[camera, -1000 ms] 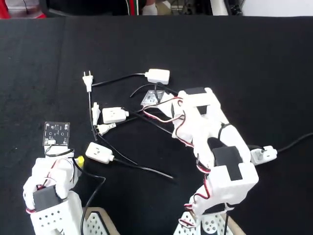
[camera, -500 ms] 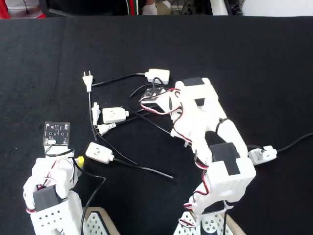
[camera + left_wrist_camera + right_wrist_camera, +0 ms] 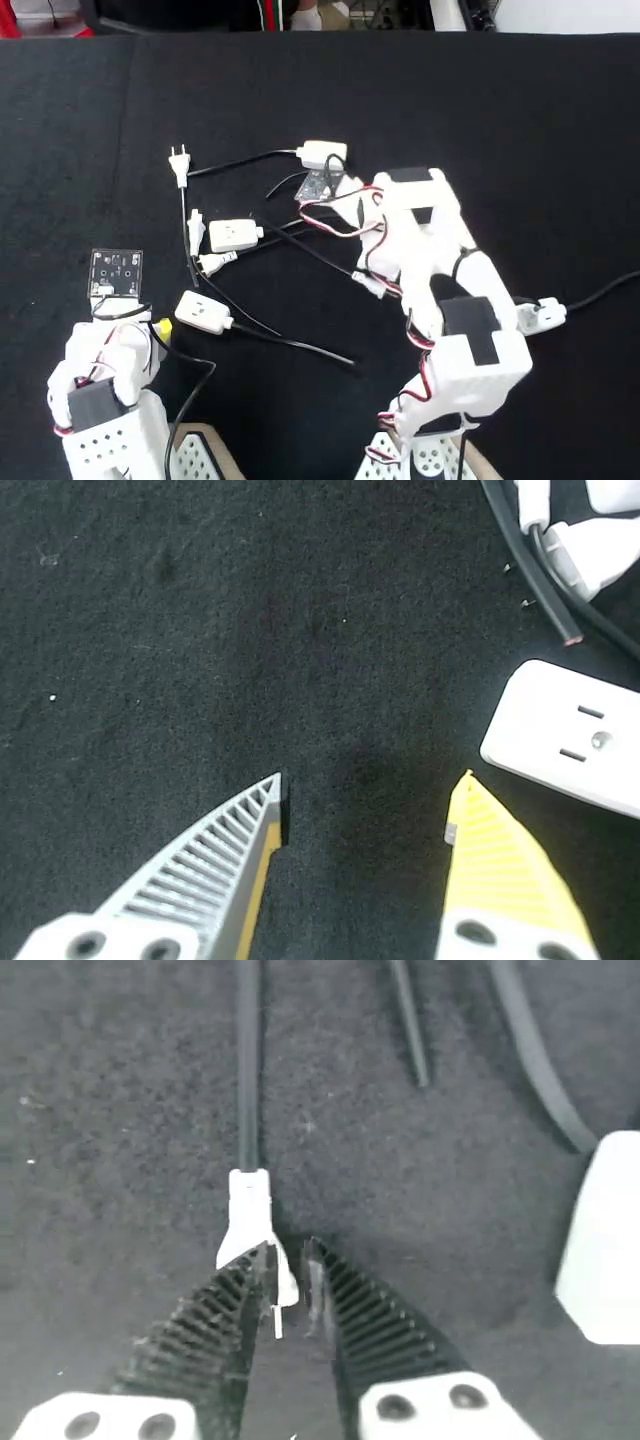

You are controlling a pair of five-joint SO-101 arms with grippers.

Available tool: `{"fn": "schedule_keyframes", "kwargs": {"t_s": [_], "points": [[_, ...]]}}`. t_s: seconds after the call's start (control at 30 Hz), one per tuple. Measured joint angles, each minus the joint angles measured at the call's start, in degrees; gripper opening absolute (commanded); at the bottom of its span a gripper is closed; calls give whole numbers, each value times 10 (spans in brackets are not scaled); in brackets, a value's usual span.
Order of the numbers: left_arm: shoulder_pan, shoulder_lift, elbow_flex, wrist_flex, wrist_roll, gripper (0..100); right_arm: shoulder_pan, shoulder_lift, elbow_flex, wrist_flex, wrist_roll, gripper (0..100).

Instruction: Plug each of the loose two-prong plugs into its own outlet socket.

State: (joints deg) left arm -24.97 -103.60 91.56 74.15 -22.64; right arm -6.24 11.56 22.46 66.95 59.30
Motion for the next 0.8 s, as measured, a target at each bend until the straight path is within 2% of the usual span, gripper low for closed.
{"fn": "schedule_keyframes", "kwargs": {"t_s": [0.13,0.33,0.43,0.63,0.8], "points": [[0,0,0,0,0,263,1,2,-26,1,0,99],[0,0,0,0,0,263,6,6,-55,77,0,81],[0,0,0,0,0,263,8,9,-55,81,-3,72],[0,0,0,0,0,263,8,9,-26,60,-3,148],[0,0,0,0,0,263,7,9,-14,45,-3,151]]}}
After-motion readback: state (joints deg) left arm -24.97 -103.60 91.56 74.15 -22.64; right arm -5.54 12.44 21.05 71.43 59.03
